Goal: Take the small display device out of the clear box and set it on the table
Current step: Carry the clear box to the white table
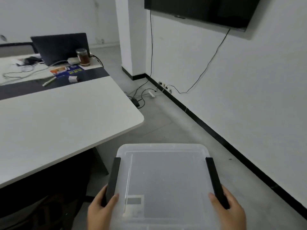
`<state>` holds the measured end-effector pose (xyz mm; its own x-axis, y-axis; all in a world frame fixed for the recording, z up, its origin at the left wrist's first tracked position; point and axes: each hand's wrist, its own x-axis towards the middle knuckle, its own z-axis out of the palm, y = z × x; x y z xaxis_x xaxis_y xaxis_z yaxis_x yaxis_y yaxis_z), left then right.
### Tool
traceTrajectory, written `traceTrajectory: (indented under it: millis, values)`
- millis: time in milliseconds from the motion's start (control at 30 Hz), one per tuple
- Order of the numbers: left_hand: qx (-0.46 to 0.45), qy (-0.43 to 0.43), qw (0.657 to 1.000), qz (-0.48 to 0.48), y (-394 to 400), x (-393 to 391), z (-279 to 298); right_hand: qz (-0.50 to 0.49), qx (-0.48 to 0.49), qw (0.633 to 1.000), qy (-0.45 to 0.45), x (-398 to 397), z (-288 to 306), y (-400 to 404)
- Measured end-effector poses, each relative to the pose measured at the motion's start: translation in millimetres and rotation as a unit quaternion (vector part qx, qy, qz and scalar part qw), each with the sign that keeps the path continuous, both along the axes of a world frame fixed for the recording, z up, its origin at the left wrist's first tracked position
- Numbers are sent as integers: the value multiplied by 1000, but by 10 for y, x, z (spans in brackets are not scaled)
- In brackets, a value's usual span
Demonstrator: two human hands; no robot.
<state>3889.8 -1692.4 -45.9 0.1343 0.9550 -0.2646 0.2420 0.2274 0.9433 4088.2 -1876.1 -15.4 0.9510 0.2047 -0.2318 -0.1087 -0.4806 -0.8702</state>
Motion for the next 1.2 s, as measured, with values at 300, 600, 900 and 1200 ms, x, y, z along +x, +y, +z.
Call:
traceTrajectory:
  millis: [300, 600, 900, 1200]
  values:
    - [44, -49, 978, 196, 888, 236, 224, 172, 67, 983, 4, 867, 136, 1701]
    - [94, -62, 933, 342, 1879, 506, 454, 313, 121, 942, 19, 1323, 223, 3608]
    - [69, -43, 934, 348, 2713, 353, 383, 362, 66, 929, 40, 1141, 140, 4613]
    - [28, 19, 967, 253, 3519, -30, 273, 294, 16, 955, 38, 724, 58, 5037]
